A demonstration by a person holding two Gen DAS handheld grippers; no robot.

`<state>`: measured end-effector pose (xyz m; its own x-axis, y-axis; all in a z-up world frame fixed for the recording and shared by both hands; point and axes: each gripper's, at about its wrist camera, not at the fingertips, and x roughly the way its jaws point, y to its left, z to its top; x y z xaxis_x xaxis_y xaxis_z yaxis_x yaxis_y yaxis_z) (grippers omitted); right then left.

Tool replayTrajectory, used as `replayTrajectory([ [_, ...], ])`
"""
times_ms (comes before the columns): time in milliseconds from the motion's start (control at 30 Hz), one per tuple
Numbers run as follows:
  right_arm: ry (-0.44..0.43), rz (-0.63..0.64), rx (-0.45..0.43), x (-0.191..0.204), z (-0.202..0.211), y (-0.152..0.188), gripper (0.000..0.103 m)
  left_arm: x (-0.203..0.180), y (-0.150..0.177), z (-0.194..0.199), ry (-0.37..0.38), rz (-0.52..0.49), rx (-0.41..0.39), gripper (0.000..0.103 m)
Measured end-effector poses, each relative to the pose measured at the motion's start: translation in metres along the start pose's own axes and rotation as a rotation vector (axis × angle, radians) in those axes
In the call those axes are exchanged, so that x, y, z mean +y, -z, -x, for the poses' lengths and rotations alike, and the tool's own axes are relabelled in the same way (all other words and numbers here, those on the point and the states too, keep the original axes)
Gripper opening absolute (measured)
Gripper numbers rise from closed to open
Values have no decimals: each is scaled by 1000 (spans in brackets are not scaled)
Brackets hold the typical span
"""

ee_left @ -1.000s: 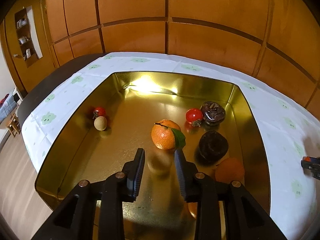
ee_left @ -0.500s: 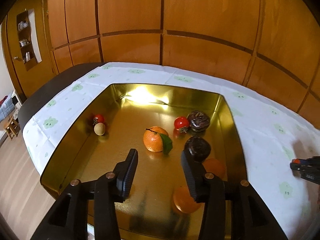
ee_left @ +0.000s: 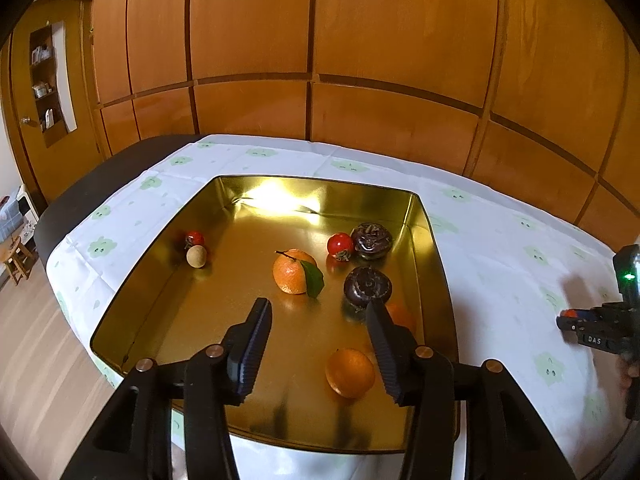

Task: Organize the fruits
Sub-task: 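Carry the cherry tomato into the gold tray and open the right tool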

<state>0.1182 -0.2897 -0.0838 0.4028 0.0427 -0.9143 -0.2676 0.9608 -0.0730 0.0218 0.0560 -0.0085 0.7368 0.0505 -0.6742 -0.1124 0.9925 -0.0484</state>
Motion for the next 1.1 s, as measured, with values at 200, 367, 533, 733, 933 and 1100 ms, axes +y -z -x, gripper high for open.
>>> replayTrajectory([
  [200, 11, 6, 7, 1, 0, 0, 26, 9, 3, 3, -3, 11, 5, 54],
  [367, 1, -18, 16, 1, 9, -8, 26, 28, 5, 5, -20, 45, 3, 55],
  [533, -127, -30, -65, 27, 41, -29, 26, 47, 9, 5, -54, 79, 4, 56],
  [733, -341, 56, -157, 107, 72, -57, 26, 63, 14, 3, -79, 115, 14, 57],
  [933, -484, 148, -196, 191, 84, -79, 26, 72, 16, 7, -85, 138, 6, 58],
  [1100, -500, 188, -156, 242, 65, -94, 26, 81, 20, 6, -91, 156, 13, 59],
])
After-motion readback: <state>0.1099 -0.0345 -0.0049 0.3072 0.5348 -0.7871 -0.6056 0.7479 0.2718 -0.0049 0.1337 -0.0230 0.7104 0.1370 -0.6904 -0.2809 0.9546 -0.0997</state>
